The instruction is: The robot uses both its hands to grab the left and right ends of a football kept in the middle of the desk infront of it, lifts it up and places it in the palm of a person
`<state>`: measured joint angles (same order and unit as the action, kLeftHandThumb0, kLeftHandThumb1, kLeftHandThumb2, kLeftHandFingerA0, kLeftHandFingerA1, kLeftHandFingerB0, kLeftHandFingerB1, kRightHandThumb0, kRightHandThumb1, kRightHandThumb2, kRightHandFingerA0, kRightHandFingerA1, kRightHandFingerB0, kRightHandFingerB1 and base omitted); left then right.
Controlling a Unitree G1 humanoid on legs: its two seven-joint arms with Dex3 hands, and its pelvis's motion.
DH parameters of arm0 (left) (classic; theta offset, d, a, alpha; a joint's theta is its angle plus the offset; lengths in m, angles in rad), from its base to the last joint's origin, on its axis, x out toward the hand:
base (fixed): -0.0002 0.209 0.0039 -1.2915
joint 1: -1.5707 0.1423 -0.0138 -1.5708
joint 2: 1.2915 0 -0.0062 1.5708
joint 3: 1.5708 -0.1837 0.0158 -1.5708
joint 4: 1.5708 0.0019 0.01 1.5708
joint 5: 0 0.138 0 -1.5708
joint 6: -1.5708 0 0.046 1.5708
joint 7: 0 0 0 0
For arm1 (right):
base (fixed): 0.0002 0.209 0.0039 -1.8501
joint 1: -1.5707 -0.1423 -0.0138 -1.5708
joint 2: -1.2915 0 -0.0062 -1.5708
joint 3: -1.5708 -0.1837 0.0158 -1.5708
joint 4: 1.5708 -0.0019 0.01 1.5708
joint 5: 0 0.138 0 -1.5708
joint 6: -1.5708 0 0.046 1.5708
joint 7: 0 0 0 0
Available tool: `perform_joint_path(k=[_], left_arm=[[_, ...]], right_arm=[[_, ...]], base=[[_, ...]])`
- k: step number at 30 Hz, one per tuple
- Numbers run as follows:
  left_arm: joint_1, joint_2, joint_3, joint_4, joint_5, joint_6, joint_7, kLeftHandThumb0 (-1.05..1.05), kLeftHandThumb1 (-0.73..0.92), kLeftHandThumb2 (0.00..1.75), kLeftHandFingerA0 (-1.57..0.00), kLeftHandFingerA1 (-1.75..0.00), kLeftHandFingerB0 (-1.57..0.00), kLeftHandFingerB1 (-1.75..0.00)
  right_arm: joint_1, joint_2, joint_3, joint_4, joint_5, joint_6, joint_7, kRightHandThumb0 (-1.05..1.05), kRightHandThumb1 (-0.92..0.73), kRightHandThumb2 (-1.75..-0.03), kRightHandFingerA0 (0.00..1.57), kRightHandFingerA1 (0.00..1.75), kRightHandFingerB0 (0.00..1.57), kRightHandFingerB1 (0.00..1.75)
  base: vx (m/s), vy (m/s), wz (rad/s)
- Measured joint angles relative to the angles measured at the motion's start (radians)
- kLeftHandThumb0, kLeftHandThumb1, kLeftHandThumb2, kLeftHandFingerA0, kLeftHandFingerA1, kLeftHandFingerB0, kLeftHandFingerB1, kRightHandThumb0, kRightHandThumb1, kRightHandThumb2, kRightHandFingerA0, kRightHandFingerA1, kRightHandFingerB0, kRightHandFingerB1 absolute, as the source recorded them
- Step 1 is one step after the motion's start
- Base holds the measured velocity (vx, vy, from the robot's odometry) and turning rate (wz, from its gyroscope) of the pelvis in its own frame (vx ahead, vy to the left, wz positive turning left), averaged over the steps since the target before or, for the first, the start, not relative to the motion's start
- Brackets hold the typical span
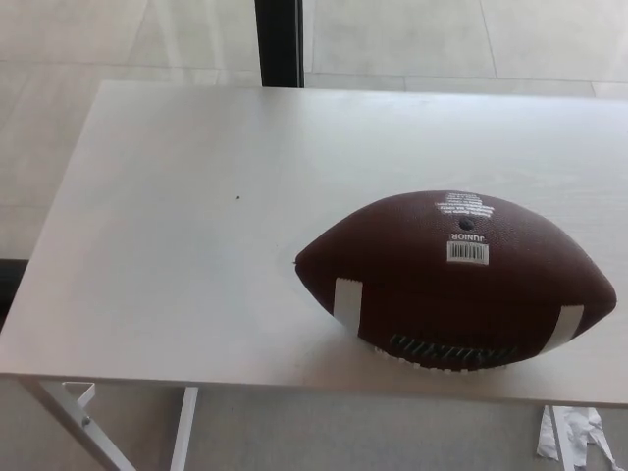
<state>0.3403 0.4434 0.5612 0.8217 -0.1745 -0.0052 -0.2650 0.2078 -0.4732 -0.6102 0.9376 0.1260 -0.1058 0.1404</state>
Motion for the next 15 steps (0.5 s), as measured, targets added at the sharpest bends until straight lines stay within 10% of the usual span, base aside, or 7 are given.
perform_joint_path(k=[7,8,9,10,15], left_arm=[[-0.095,-0.002,0.114,-0.170,-0.067,0.002,0.015,-0.86,0.79,0.64,-0.51,-0.57,-0.39,-0.50],[-0.122,-0.004,0.117,-0.202,-0.071,0.003,0.022,-0.84,0.79,0.64,-0.51,-0.49,-0.39,-0.44],[-0.155,-0.006,0.118,-0.245,-0.078,0.005,0.027,-0.84,0.57,0.98,-0.48,-0.55,-0.39,-0.52],[-0.179,-0.008,0.117,-0.273,-0.082,0.006,0.030,-0.82,0.72,0.62,-0.52,-0.41,-0.41,-0.38],[-0.324,-0.031,0.081,-0.432,-0.091,0.019,0.048,-0.76,0.88,0.65,-0.33,-0.49,-0.23,-0.40]], right_arm=[[-0.099,-0.034,-0.173,-0.038,0.093,-0.018,0.015,-0.81,-0.71,-0.62,0.51,0.38,0.23,0.28],[-0.116,-0.034,-0.184,-0.064,0.103,-0.018,0.015,-0.98,-0.66,-0.97,0.42,0.48,0.10,0.37],[-0.138,-0.034,-0.189,-0.100,0.112,-0.017,0.014,-0.96,-0.68,-1.00,0.41,0.50,0.11,0.38],[-0.150,-0.033,-0.189,-0.126,0.116,-0.017,0.013,-0.98,-0.70,-1.01,0.45,0.50,0.10,0.37],[-0.229,-0.010,-0.171,-0.306,0.121,0.005,-0.016,-0.78,-0.83,-0.66,0.52,0.45,0.29,0.29]], base=[[0.00,0.000,0.00],[0.00,0.000,0.00],[0.00,0.000,0.00],[0.00,0.000,0.00],[0.00,0.000,0.00]])
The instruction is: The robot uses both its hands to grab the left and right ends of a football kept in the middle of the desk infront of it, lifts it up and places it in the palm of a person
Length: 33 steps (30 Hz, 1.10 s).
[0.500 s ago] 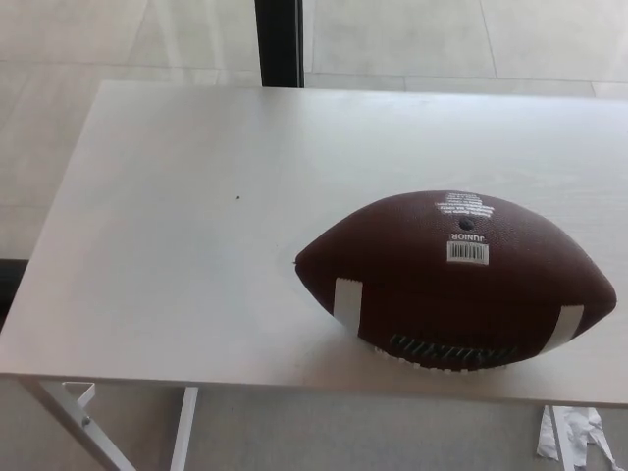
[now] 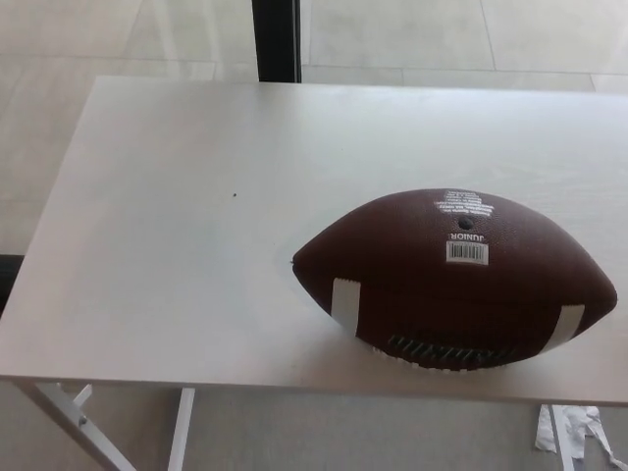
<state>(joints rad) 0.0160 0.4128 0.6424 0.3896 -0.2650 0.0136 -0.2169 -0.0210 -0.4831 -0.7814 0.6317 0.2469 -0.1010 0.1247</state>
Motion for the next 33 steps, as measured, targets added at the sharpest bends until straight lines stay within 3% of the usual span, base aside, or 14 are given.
perform_joint_path(k=[2,5,8,9,10,16,17,18,19,21,26,27,28,33], left_arm=[[-0.057,-0.022,-0.032,-0.063,0.001,0.006,0.010,-0.76,0.90,0.66,-0.30,-0.50,-0.19,-0.41],[-0.136,-0.063,-0.091,-0.153,0.003,0.019,0.027,-0.81,0.71,1.04,-0.28,-0.58,-0.19,-0.52],[-0.225,-0.123,-0.166,-0.227,0.008,0.035,0.046,-0.84,0.92,0.67,-0.30,-0.57,-0.20,-0.43],[-0.243,-0.137,-0.183,-0.240,0.008,0.037,0.051,-0.83,0.92,0.67,-0.30,-0.57,-0.21,-0.44],[-0.270,-0.159,-0.213,-0.257,0.010,0.043,0.056,-0.70,0.67,1.14,-0.34,-0.64,-0.11,-0.49],[-0.351,-0.281,-0.403,-0.301,0.044,0.075,0.096,-0.82,0.92,0.68,-0.37,-0.52,-0.30,-0.41],[-0.353,-0.302,-0.438,-0.302,0.056,0.082,0.106,-0.74,0.72,1.17,-0.36,-0.62,-0.14,-0.48],[-0.353,-0.311,-0.459,-0.301,0.064,0.084,0.111,-0.80,0.91,0.70,-0.35,-0.54,-0.29,-0.42],[-0.353,-0.326,-0.489,-0.298,0.076,0.089,0.118,-0.71,0.73,1.17,-0.35,-0.63,-0.15,-0.49],[-0.344,-0.354,-0.557,-0.287,0.105,0.095,0.132,-0.80,0.92,0.72,-0.37,-0.51,-0.29,-0.40],[-0.273,-0.401,-0.695,-0.256,0.175,0.114,0.166,-0.78,0.79,1.11,-0.26,-0.57,-0.19,-0.49],[-0.254,-0.403,-0.715,-0.253,0.187,0.116,0.168,-0.83,0.92,0.77,-0.31,-0.53,-0.20,-0.40],[-0.234,-0.402,-0.733,-0.250,0.198,0.116,0.169,-0.79,0.79,1.12,-0.27,-0.59,-0.19,-0.50],[-0.175,-0.379,-0.769,-0.227,0.242,0.115,0.174,-0.87,0.92,0.78,-0.28,-0.60,-0.21,-0.42]], right_arm=[[-0.031,0.024,0.022,-0.069,-0.002,0.010,-0.017,-0.91,-0.73,-1.06,0.48,0.57,0.25,0.45],[-0.067,0.073,0.065,-0.169,-0.005,0.024,-0.040,-0.91,-0.78,-0.64,0.53,0.48,0.29,0.36],[-0.102,0.151,0.126,-0.283,-0.005,0.048,-0.062,-0.84,-0.66,-1.03,0.45,0.57,0.08,0.40],[-0.108,0.169,0.141,-0.308,-0.005,0.054,-0.068,-0.86,-0.83,-0.66,0.52,0.47,0.18,0.28],[-0.114,0.200,0.165,-0.348,-0.005,0.064,-0.078,-0.88,-0.80,-0.65,0.55,0.55,0.20,0.27],[-0.125,0.382,0.298,-0.530,-0.007,0.142,-0.143,-0.82,-0.81,-0.65,0.58,0.51,0.31,0.30],[-0.125,0.407,0.317,-0.549,-0.009,0.157,-0.156,-0.83,-0.78,-0.64,0.55,0.53,0.25,0.30],[-0.125,0.419,0.326,-0.556,-0.010,0.164,-0.162,-0.85,-0.80,-0.65,0.55,0.54,0.27,0.30],[-0.125,0.434,0.338,-0.558,-0.010,0.171,-0.168,-0.87,-0.80,-0.66,0.54,0.55,0.28,0.30],[-0.123,0.460,0.363,-0.556,-0.010,0.187,-0.175,-0.91,-0.66,-0.84,0.53,0.58,0.31,0.39],[-0.103,0.494,0.417,-0.513,-0.019,0.212,-0.197,-0.87,-0.86,-0.66,0.55,0.58,0.40,0.33],[-0.101,0.494,0.425,-0.494,-0.023,0.213,-0.200,-0.84,-0.68,-1.10,0.49,0.65,0.33,0.49],[-0.097,0.494,0.434,-0.476,-0.028,0.212,-0.203,-0.93,-0.74,-1.13,0.50,0.64,0.34,0.48],[-0.074,0.494,0.456,-0.459,-0.045,0.212,-0.221,-0.91,-0.74,-1.14,0.53,0.63,0.36,0.49]], base=[[0.00,0.000,0.00],[0.00,0.000,0.00],[0.00,0.000,0.00],[0.00,0.000,0.00],[0.00,0.000,0.00],[0.00,0.000,0.00],[0.00,0.000,0.00],[0.00,0.000,0.00],[0.00,0.000,0.00],[0.00,0.000,0.00],[0.00,0.000,0.00],[0.00,0.000,0.00],[0.00,0.000,0.00],[0.00,0.000,0.00]])
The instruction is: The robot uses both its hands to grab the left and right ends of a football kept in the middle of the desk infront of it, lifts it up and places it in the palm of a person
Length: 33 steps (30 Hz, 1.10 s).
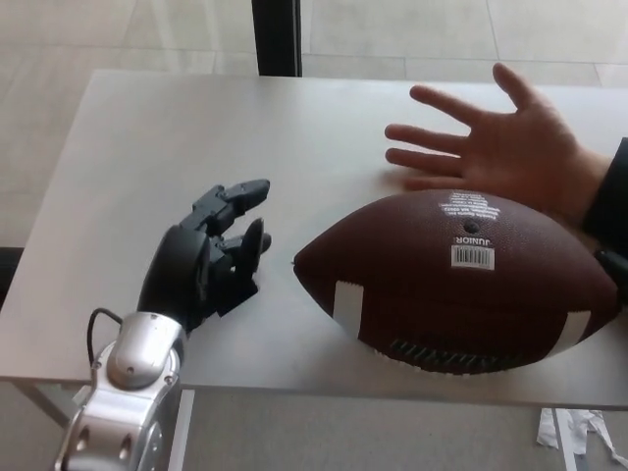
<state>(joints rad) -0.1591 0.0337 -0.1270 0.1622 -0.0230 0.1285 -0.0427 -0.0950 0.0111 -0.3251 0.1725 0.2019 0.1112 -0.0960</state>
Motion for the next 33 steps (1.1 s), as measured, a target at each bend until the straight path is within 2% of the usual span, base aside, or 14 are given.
perform_joint_path(k=[4,5,14,15,16,17,18,19,20,21,25,26,27,33], left_arm=[[0.028,0.009,0.006,0.012,0.011,-0.035,0.002,-0.87,0.92,0.75,-0.32,-0.58,-0.28,-0.45],[0.037,0.009,0.011,0.013,0.011,-0.045,0.002,-0.84,0.92,0.76,-0.31,-0.59,-0.27,-0.45],[0.080,0.000,0.034,0.042,0.007,-0.125,-0.003,-0.84,0.92,0.81,-0.35,-0.58,-0.16,-0.40],[0.080,-0.007,0.037,0.050,0.005,-0.136,-0.003,-0.80,0.80,1.15,-0.32,-0.62,-0.15,-0.49],[0.080,-0.015,0.041,0.059,0.003,-0.148,-0.002,-0.80,0.80,1.15,-0.32,-0.62,-0.15,-0.49],[0.079,-0.022,0.045,0.067,0.001,-0.156,-0.002,-0.84,0.92,0.82,-0.36,-0.58,-0.16,-0.39],[0.079,-0.028,0.047,0.072,-0.001,-0.161,-0.002,-0.81,0.83,1.16,-0.28,-0.61,-0.11,-0.47],[0.079,-0.040,0.052,0.078,-0.006,-0.172,-0.003,-0.81,0.83,1.17,-0.30,-0.62,-0.13,-0.47],[0.079,-0.048,0.054,0.077,-0.010,-0.175,-0.004,-0.85,0.92,0.84,-0.30,-0.56,-0.16,-0.38],[0.083,-0.058,0.054,0.075,-0.014,-0.175,-0.004,-0.83,0.84,1.18,-0.30,-0.60,-0.13,-0.46],[0.094,-0.084,0.055,0.068,-0.025,-0.174,-0.004,-0.87,0.92,0.85,-0.34,-0.56,-0.15,-0.38],[0.094,-0.088,0.056,0.068,-0.027,-0.174,-0.004,-0.87,0.91,0.86,-0.33,-0.56,-0.15,-0.38],[0.094,-0.092,0.058,0.069,-0.029,-0.174,-0.004,-0.87,0.91,0.86,-0.32,-0.57,-0.14,-0.38],[0.089,-0.108,0.066,0.072,-0.037,-0.166,-0.003,-0.90,0.91,0.86,-0.33,-0.59,-0.15,-0.37]], right_arm=[[0.026,0.004,0.006,-0.012,-0.005,0.000,-0.015,-0.84,-0.71,-1.12,0.56,0.69,0.35,0.50],[0.036,0.006,0.010,-0.019,-0.006,0.000,-0.019,-0.88,-0.92,-0.69,0.59,0.62,0.39,0.35],[0.109,0.015,0.056,-0.101,-0.031,0.003,-0.037,-0.89,-0.92,-0.70,0.56,0.56,0.34,0.35],[0.119,0.015,0.065,-0.114,-0.036,0.001,-0.037,-0.88,-0.72,-1.14,0.49,0.63,0.31,0.47],[0.129,0.015,0.074,-0.126,-0.040,-0.001,-0.037,-0.88,-0.72,-1.14,0.49,0.63,0.31,0.47],[0.136,0.017,0.079,-0.136,-0.041,-0.001,-0.037,-0.91,-0.91,-0.68,0.55,0.57,0.40,0.36],[0.140,0.019,0.081,-0.143,-0.042,-0.001,-0.037,-0.93,-0.78,-1.17,0.49,0.64,0.33,0.48],[0.151,0.022,0.089,-0.163,-0.044,-0.001,-0.038,-0.93,-0.78,-1.17,0.49,0.64,0.33,0.48],[0.159,0.025,0.094,-0.178,-0.044,-0.001,-0.037,-0.94,-0.77,-1.17,0.50,0.63,0.34,0.49],[0.166,0.027,0.099,-0.193,-0.044,-0.001,-0.038,-0.90,-0.92,-0.69,0.55,0.57,0.36,0.36],[0.174,0.029,0.106,-0.227,-0.041,-0.001,-0.034,-0.91,-0.92,-0.68,0.56,0.57,0.40,0.35],[0.174,0.028,0.105,-0.230,-0.039,-0.001,-0.033,-0.87,-0.73,-1.14,0.50,0.62,0.33,0.48],[0.174,0.028,0.104,-0.233,-0.038,-0.001,-0.031,-0.90,-0.92,-0.69,0.56,0.56,0.42,0.35],[0.168,0.028,0.093,-0.259,-0.033,0.000,-0.023,-0.89,-0.92,-0.68,0.59,0.57,0.42,0.34]], base=[[0.00,0.000,0.00],[0.00,0.000,0.00],[0.00,0.000,0.00],[0.00,0.000,0.00],[0.00,0.000,0.00],[0.00,0.000,0.00],[0.00,0.000,0.00],[0.00,0.000,0.00],[0.00,0.000,0.00],[0.00,0.000,0.00],[0.00,0.000,0.00],[0.00,0.000,0.00],[0.00,0.000,0.00],[0.00,0.000,0.00]])
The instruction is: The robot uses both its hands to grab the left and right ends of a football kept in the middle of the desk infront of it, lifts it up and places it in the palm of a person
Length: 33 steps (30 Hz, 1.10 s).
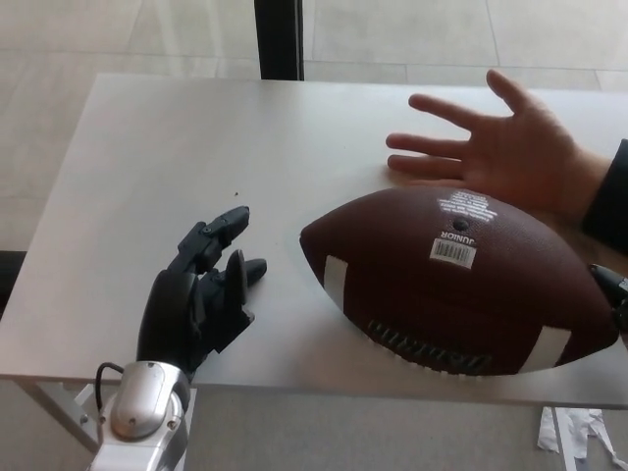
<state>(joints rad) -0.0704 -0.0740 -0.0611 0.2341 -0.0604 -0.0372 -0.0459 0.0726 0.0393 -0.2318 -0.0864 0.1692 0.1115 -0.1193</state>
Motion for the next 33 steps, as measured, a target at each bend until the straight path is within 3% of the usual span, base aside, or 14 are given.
perform_joint_path(k=[3,4,13,14,22,23,24,25,27,28,30,31,32,33], left_arm=[[-0.001,-0.002,0.000,-0.001,-0.001,0.003,0.000,-0.86,0.84,1.18,-0.29,-0.61,-0.13,-0.46],[-0.001,-0.001,-0.001,-0.002,-0.001,0.004,0.000,-0.90,0.92,0.85,-0.33,-0.57,-0.15,-0.37],[-0.012,0.014,-0.005,0.025,0.000,-0.002,-0.007,-0.81,0.83,1.17,-0.33,-0.62,-0.16,-0.48],[-0.015,0.016,-0.004,0.030,0.000,-0.004,-0.007,-0.85,0.92,0.82,-0.39,-0.60,-0.22,-0.40],[-0.036,0.032,-0.020,0.037,0.003,-0.002,-0.009,-0.88,0.92,0.84,-0.38,-0.59,-0.23,-0.42],[-0.041,0.035,-0.026,0.037,0.005,0.001,-0.010,-0.87,0.92,0.85,-0.37,-0.60,-0.21,-0.41],[-0.045,0.038,-0.031,0.037,0.006,0.004,-0.012,-0.87,0.92,0.85,-0.37,-0.60,-0.21,-0.41],[-0.050,0.041,-0.036,0.037,0.006,0.008,-0.013,-0.87,0.92,0.86,-0.37,-0.60,-0.19,-0.41],[-0.058,0.043,-0.044,0.036,0.007,0.016,-0.016,-0.84,0.92,0.86,-0.36,-0.59,-0.20,-0.42],[-0.061,0.043,-0.048,0.036,0.008,0.020,-0.017,-0.87,0.92,0.86,-0.37,-0.59,-0.20,-0.41],[-0.068,0.043,-0.053,0.038,0.010,0.028,-0.017,-0.85,0.92,0.87,-0.37,-0.59,-0.20,-0.41],[-0.071,0.043,-0.056,0.040,0.011,0.031,-0.018,-0.88,0.92,0.86,-0.38,-0.59,-0.19,-0.40],[-0.075,0.043,-0.059,0.041,0.012,0.035,-0.019,-0.90,0.92,0.86,-0.37,-0.57,-0.17,-0.39],[-0.077,0.043,-0.061,0.041,0.013,0.039,-0.020,-0.89,0.92,0.87,-0.37,-0.57,-0.19,-0.40]], right_arm=[[0.000,0.000,-0.002,-0.009,0.002,0.004,0.002,-0.89,-0.92,-0.68,0.58,0.57,0.42,0.34],[0.002,0.000,-0.003,-0.012,0.002,0.005,0.002,-0.88,-0.92,-0.68,0.59,0.59,0.42,0.34],[0.068,0.019,-0.009,-0.093,0.001,0.017,-0.006,-0.86,-0.92,-0.69,0.59,0.57,0.41,0.34],[0.081,0.027,-0.007,-0.100,0.000,0.019,-0.007,-0.84,-0.92,-0.70,0.58,0.56,0.41,0.34],[0.177,0.081,0.022,-0.116,-0.009,0.019,-0.016,-0.91,-0.92,-0.71,0.57,0.58,0.47,0.39],[0.184,0.085,0.024,-0.115,-0.010,0.018,-0.017,-0.92,-0.80,-1.20,0.54,0.65,0.42,0.50],[0.190,0.087,0.028,-0.113,-0.011,0.017,-0.017,-0.92,-0.80,-1.20,0.54,0.65,0.42,0.50],[0.193,0.089,0.031,-0.110,-0.014,0.016,-0.018,-0.91,-0.92,-0.73,0.58,0.57,0.48,0.39],[0.196,0.091,0.036,-0.108,-0.018,0.014,-0.020,-0.92,-0.92,-0.75,0.57,0.57,0.47,0.40],[0.197,0.092,0.039,-0.108,-0.022,0.013,-0.021,-0.89,-0.76,-1.19,0.53,0.64,0.43,0.52],[0.198,0.092,0.047,-0.109,-0.028,0.013,-0.023,-0.94,-0.92,-0.74,0.56,0.57,0.47,0.40],[0.198,0.092,0.051,-0.109,-0.031,0.013,-0.024,-0.90,-0.76,-1.18,0.51,0.63,0.43,0.51],[0.197,0.092,0.055,-0.109,-0.034,0.012,-0.024,-0.97,-0.92,-0.75,0.55,0.57,0.45,0.39],[0.197,0.092,0.057,-0.109,-0.037,0.010,-0.024,-0.94,-0.80,-1.19,0.51,0.62,0.39,0.49]], base=[[0.00,0.000,0.00],[0.00,0.000,0.00],[0.00,0.000,0.00],[0.00,0.000,0.00],[0.00,0.000,0.00],[0.00,0.000,0.00],[0.00,0.000,0.00],[0.00,0.000,0.00],[0.00,0.000,0.00],[0.00,0.000,0.00],[0.00,0.000,0.00],[0.00,0.000,0.00],[0.00,0.000,0.00],[0.00,0.000,0.00]])
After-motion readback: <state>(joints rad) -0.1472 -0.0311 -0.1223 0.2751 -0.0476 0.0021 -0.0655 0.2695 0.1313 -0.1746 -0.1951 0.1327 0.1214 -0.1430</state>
